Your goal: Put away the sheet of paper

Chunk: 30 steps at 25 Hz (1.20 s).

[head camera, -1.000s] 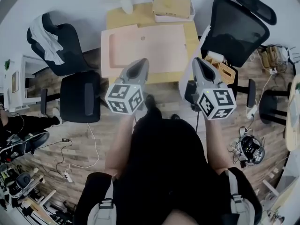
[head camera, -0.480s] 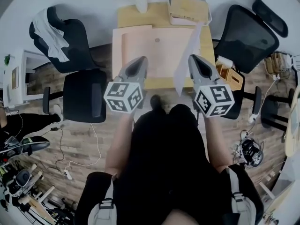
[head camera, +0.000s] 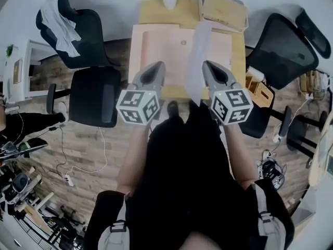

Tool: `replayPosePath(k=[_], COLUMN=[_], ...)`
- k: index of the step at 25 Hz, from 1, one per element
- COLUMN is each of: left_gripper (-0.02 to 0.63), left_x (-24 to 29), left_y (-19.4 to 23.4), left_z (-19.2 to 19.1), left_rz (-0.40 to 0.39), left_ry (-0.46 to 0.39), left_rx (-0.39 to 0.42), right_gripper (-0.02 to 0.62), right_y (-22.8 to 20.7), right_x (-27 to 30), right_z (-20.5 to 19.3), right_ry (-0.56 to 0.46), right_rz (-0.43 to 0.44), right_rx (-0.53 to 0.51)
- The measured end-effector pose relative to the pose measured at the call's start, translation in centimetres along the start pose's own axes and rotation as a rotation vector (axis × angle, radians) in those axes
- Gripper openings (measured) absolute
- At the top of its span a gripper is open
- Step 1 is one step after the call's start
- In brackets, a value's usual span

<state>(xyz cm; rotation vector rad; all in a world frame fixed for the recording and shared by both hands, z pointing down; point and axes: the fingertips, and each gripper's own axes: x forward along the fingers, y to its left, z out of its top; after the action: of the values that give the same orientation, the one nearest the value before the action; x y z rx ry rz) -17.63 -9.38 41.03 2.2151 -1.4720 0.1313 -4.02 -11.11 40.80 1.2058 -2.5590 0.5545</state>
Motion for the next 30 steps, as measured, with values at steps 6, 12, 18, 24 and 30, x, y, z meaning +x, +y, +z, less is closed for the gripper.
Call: replayPosePath(k=[6, 12, 18, 24, 30], left_gripper=[0.011, 0.011, 0.011, 0.011, 0.011], left_x=[2.3, 5.3, 7.2, 8.8, 9.9], left_y=[-0.4, -0.9, -1.5, -2.1, -2.1], left_z=[1.5, 2.6, 2.5, 1.9, 1.0], left_rz=[0.049, 0.104, 0.157, 0.207, 0.255], left_ry=[0.0, -0.007, 0.009, 0.028, 0.034], left_rx=[-0.01, -0.021, -0.021, -0.034, -0.052], right_gripper=[0.003, 0.003, 0.003, 0.003, 0.003], right_y=[-1.8, -5.7, -10.1, -13.4, -16.3], right_x=[3.1, 5.9, 6.9, 7.9, 8.7], right_z=[-2.0, -4.2, -6.3, -8.0, -10.4], right_ry=[0.089, 0.164, 0.226, 0.268, 0.315], right_rz=[0.077, 0.111, 0.11, 0.116, 0.099], right_rx=[0.006, 0.021, 0.046, 0.075, 0.094])
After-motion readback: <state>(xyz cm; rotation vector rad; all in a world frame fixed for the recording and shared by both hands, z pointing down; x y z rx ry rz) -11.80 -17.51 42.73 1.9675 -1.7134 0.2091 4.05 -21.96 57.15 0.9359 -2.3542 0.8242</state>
